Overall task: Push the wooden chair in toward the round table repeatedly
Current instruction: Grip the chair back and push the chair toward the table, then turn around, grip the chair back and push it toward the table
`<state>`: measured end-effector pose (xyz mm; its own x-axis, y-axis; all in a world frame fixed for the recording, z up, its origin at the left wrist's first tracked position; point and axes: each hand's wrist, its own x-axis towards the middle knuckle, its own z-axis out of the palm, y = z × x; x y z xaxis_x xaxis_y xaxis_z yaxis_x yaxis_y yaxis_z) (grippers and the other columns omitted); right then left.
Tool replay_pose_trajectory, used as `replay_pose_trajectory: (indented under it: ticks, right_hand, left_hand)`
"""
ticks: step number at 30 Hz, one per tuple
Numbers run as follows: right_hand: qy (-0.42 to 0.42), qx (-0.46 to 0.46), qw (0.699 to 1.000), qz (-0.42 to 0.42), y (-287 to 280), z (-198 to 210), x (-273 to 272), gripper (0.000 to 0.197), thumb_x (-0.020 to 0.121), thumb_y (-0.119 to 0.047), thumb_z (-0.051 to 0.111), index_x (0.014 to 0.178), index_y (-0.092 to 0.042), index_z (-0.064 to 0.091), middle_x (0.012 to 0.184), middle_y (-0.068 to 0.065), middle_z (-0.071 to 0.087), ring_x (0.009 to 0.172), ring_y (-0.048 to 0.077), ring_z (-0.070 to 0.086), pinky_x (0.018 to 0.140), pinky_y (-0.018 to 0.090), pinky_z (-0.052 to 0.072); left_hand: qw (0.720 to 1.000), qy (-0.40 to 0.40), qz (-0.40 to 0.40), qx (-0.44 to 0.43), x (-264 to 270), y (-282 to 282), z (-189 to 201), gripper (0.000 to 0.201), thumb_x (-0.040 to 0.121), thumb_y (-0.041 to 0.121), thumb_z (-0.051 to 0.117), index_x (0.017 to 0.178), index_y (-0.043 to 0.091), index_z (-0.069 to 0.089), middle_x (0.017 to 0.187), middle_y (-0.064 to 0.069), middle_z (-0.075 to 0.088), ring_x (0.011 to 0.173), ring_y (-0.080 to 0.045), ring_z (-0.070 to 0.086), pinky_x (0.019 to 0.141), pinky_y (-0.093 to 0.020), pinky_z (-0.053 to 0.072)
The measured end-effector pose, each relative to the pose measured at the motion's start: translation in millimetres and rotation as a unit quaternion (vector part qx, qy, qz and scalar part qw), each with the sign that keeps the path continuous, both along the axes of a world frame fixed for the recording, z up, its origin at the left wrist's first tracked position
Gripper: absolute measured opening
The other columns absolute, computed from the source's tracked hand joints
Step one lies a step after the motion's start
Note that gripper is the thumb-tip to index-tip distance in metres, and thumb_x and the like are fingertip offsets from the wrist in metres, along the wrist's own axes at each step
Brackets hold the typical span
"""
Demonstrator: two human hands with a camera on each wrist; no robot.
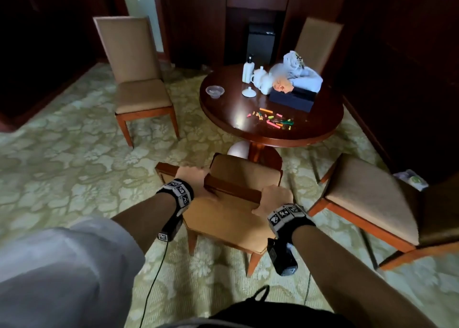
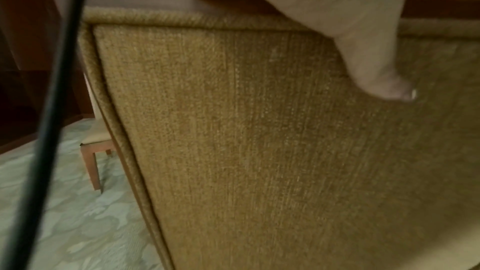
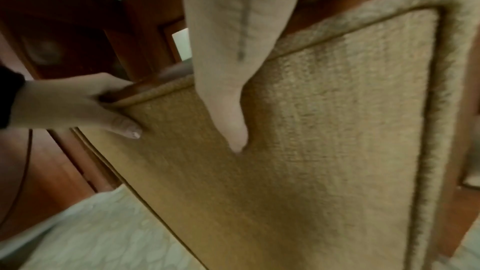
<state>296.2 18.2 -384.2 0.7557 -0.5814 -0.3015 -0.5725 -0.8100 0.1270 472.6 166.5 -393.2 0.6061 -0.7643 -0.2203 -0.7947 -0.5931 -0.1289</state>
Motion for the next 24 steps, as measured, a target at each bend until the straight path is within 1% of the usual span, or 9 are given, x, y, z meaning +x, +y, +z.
replay_pose_trajectory:
  ticks: [3, 5, 7, 8, 12, 16, 18, 21, 24]
  right_hand:
    - [0.001, 0.067, 0.997, -0.039, 4, 8, 12, 0.066, 0.067, -0.066, 0.071, 0.107, -0.014, 0.065, 0.089, 0.001, 0.060, 0.090, 0.022, 0.063, 0.069, 0.027, 0.048]
    - [-0.043, 0.114, 0.991, -0.059, 14, 17, 29, 0.091, 0.053, -0.083, 0.064, 0.115, -0.016, 0.062, 0.103, 0.003, 0.064, 0.098, 0.025, 0.062, 0.082, 0.033, 0.052]
    - [-0.097, 0.129, 0.986, -0.041, 27, 31, 51, 0.109, 0.041, -0.096, 0.051, 0.118, -0.020, 0.062, 0.114, 0.004, 0.066, 0.104, 0.027, 0.062, 0.087, 0.037, 0.051]
    - [-0.110, 0.125, 0.986, -0.031, 35, 40, 62, 0.109, 0.042, -0.098, 0.048, 0.116, -0.019, 0.064, 0.114, 0.004, 0.066, 0.103, 0.028, 0.063, 0.085, 0.034, 0.051]
    - [-0.124, 0.096, 0.988, 0.008, 85, 83, 122, 0.073, 0.070, -0.071, 0.064, 0.112, -0.012, 0.065, 0.114, 0.009, 0.066, 0.107, 0.030, 0.062, 0.078, 0.030, 0.046]
    - [-0.138, 0.076, 0.987, 0.040, 152, 104, 204, 0.033, 0.082, -0.037, 0.066, 0.103, -0.011, 0.069, 0.111, 0.009, 0.068, 0.103, 0.028, 0.065, 0.076, 0.029, 0.049]
    - [-0.144, 0.072, 0.985, 0.066, 195, 114, 247, 0.029, 0.085, -0.028, 0.062, 0.107, -0.010, 0.067, 0.113, 0.010, 0.067, 0.104, 0.029, 0.063, 0.077, 0.030, 0.049]
    - [-0.152, 0.066, 0.981, 0.104, 260, 134, 307, 0.026, 0.089, -0.025, 0.058, 0.108, -0.009, 0.065, 0.111, 0.010, 0.066, 0.103, 0.030, 0.063, 0.073, 0.032, 0.048]
    - [-0.174, 0.076, 0.975, 0.119, 318, 151, 367, 0.022, 0.089, -0.025, 0.057, 0.103, -0.008, 0.063, 0.106, 0.010, 0.066, 0.096, 0.030, 0.064, 0.067, 0.032, 0.047]
  left_hand:
    - [0.998, 0.057, 0.008, -0.029, 5, 8, 2, 0.094, 0.063, 0.093, 0.038, 0.125, 0.024, 0.052, 0.120, -0.004, 0.062, 0.110, -0.024, 0.058, 0.096, -0.039, 0.045]
    - [0.985, 0.138, 0.052, -0.093, 14, 17, 11, 0.092, 0.069, 0.092, 0.029, 0.124, 0.024, 0.057, 0.117, -0.005, 0.065, 0.104, -0.023, 0.060, 0.089, -0.036, 0.048]
    - [0.964, 0.181, 0.107, -0.160, 32, 32, 27, 0.081, 0.079, 0.083, 0.032, 0.122, 0.020, 0.061, 0.112, -0.006, 0.066, 0.099, -0.024, 0.061, 0.081, -0.034, 0.048]
    - [0.959, 0.182, 0.130, -0.173, 42, 40, 37, 0.071, 0.086, 0.073, 0.037, 0.119, 0.017, 0.063, 0.110, -0.007, 0.066, 0.099, -0.026, 0.061, 0.080, -0.034, 0.048]
    - [0.955, 0.107, 0.227, -0.159, 99, 103, 67, 0.038, 0.091, 0.043, 0.055, 0.100, 0.009, 0.068, 0.101, -0.010, 0.068, 0.091, -0.030, 0.063, 0.077, -0.035, 0.054]
    - [0.933, 0.069, 0.301, -0.186, 151, 191, 88, 0.026, 0.089, 0.032, 0.059, 0.095, 0.007, 0.064, 0.094, -0.012, 0.066, 0.085, -0.030, 0.062, 0.068, -0.034, 0.050]
    - [0.918, 0.063, 0.335, -0.201, 179, 244, 99, 0.020, 0.088, 0.029, 0.062, 0.092, 0.010, 0.062, 0.089, -0.010, 0.063, 0.081, -0.029, 0.059, 0.065, -0.031, 0.046]
    - [0.906, 0.037, 0.367, -0.206, 226, 318, 117, 0.020, 0.087, 0.028, 0.063, 0.092, 0.009, 0.066, 0.087, -0.010, 0.064, 0.087, -0.029, 0.064, 0.066, -0.031, 0.047]
    - [0.895, 0.015, 0.391, -0.214, 276, 381, 130, 0.023, 0.087, 0.026, 0.061, 0.098, 0.006, 0.067, 0.096, -0.013, 0.068, 0.090, -0.031, 0.065, 0.071, -0.034, 0.051]
